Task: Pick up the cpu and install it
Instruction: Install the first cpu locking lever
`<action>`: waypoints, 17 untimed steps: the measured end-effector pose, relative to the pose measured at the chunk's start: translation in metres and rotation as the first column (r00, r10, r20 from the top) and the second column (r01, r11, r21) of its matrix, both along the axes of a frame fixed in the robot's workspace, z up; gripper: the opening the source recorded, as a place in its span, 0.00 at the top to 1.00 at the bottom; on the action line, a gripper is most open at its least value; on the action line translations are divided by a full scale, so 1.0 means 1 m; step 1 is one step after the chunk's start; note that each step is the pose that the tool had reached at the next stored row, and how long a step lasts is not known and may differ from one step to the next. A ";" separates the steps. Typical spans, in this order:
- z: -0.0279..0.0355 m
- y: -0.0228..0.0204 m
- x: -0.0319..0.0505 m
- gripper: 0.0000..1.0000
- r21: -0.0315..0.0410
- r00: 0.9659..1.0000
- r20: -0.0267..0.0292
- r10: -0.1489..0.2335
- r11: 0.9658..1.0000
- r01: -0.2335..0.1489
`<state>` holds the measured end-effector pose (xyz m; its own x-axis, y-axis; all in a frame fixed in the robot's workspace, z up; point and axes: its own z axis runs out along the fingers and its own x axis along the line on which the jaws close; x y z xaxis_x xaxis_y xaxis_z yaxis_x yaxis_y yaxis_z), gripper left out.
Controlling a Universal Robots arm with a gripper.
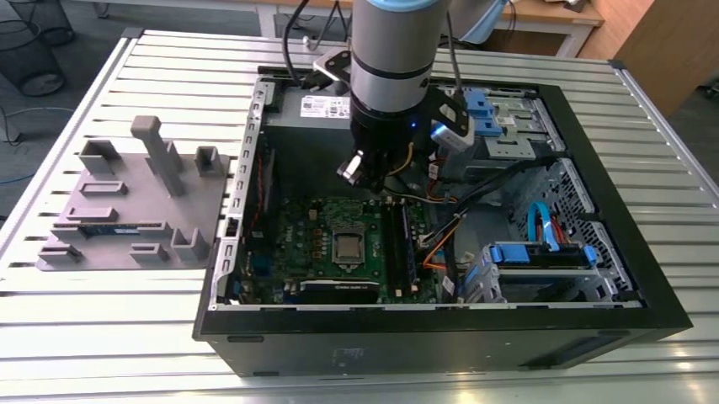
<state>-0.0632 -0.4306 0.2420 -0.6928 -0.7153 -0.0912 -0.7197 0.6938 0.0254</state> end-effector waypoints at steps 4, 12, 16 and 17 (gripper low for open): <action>0.0000 -0.0004 -0.0004 0.89 -0.007 1.000 0.000 0.000 1.000 0.000; -0.0001 -0.0040 -0.0021 0.89 -0.021 1.000 0.000 0.004 1.000 -0.004; -0.0001 -0.0070 -0.0024 0.89 -0.026 1.000 0.000 0.005 1.000 -0.005; -0.0001 -0.0077 -0.0024 0.89 -0.027 1.000 0.000 0.005 1.000 -0.005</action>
